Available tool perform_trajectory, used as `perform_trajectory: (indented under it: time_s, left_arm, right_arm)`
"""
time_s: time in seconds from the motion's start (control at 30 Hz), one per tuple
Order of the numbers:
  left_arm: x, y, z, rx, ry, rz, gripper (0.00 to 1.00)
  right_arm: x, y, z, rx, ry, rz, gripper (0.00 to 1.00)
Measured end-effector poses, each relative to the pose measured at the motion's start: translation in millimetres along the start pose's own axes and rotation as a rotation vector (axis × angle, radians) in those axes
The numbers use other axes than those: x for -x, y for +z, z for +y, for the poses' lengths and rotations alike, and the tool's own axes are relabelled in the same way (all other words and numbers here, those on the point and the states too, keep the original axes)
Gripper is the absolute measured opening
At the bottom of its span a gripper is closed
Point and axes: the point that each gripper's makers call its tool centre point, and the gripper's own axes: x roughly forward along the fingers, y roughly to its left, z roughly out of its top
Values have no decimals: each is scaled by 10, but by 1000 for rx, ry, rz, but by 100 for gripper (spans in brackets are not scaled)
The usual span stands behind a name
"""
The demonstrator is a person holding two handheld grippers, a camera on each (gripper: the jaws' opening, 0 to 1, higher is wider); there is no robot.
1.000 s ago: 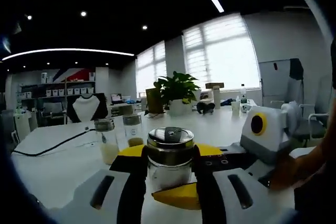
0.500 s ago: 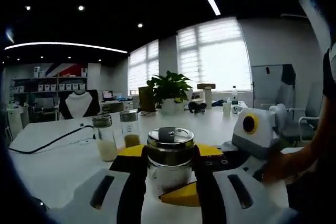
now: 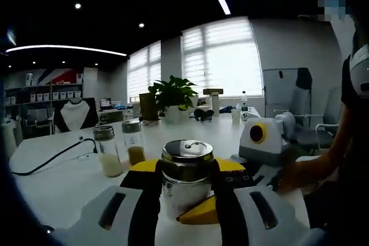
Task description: Rotate the seasoning bottle until the label or dispensing opening points toward the visible target arrow and the bottle remains upright within the marked orientation range
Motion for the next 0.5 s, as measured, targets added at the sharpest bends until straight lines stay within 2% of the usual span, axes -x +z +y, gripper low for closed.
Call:
perform_trajectory:
  time_s: [0.23,0.37,0.5]
  left_arm:
    - [37,1,-32,14,-21,-2,36]
    - [38,-3,-34,15,-18,2,37]
    - [34,4,-13,46,-1,-16,37]
  right_arm:
    - [-9,1,37,-4,21,-3,34]
    - [-1,21,19,107,-13,8,32]
    - [9,28,-1,139,-36,13,32]
